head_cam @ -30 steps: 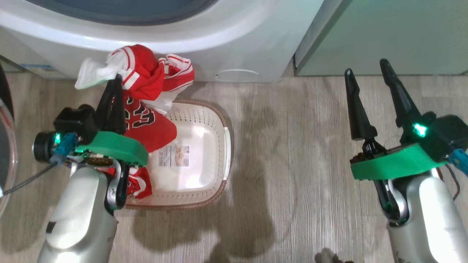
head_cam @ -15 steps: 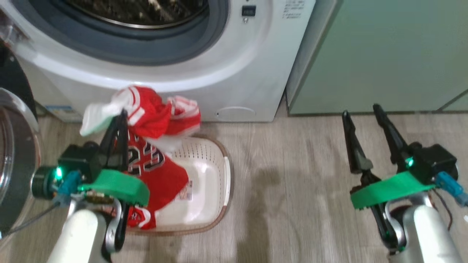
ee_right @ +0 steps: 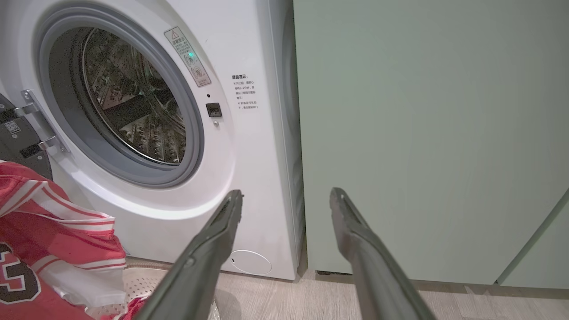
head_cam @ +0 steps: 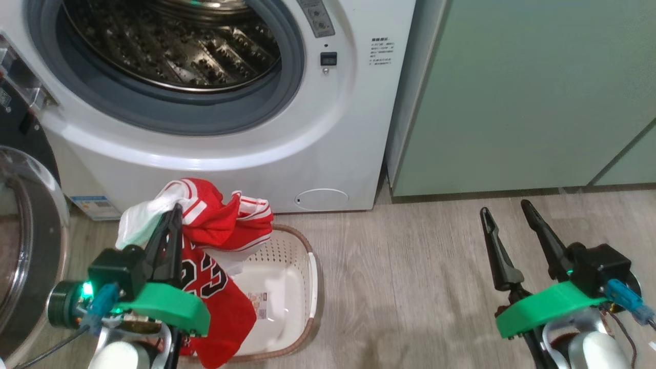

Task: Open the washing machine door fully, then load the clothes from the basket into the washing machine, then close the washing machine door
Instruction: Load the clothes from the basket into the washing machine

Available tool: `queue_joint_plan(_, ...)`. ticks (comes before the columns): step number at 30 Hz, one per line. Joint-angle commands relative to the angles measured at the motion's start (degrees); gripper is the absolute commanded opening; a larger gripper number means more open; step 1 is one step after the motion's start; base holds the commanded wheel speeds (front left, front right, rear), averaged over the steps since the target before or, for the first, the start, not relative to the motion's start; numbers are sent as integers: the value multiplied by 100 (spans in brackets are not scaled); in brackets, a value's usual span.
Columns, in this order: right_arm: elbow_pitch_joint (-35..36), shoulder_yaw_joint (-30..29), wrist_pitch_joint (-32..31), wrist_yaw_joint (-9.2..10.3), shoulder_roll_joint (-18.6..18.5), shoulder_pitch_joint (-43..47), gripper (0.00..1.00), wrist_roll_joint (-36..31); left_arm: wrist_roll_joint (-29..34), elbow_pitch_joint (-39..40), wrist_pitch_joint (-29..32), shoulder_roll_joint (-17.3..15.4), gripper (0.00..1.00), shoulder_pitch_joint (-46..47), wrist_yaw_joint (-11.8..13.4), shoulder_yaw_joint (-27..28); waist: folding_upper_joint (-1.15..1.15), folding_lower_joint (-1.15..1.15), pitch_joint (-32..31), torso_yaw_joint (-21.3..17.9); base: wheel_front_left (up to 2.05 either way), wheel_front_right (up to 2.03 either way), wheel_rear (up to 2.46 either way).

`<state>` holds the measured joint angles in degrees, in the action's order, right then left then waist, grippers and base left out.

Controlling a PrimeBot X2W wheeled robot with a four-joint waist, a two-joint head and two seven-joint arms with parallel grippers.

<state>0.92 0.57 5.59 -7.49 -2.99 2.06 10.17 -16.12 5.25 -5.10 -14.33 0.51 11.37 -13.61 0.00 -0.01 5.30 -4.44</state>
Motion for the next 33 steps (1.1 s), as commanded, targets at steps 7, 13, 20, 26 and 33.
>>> queue_joint_plan(7,352,113,-77,0,12,34,100,72,55,340,14,-191,0,187,98,190,0,1,-109,-46,0,0,0)
queue_joint_plan(13,392,101,-97,0,12,42,100,66,65,321,14,-194,0,222,150,190,0,1,-115,-32,0,0,0)
queue_joint_plan(20,416,95,-93,0,12,48,100,82,56,261,-4,-177,0,271,189,167,0,1,-104,38,0,0,0)
queue_joint_plan(26,466,90,-93,0,12,47,100,96,25,215,-20,-149,0,354,205,153,0,1,-44,90,0,0,0)
queue_joint_plan(33,592,90,-85,0,12,-35,100,95,-3,113,-56,-72,0,719,185,118,0,1,236,132,0,0,0)
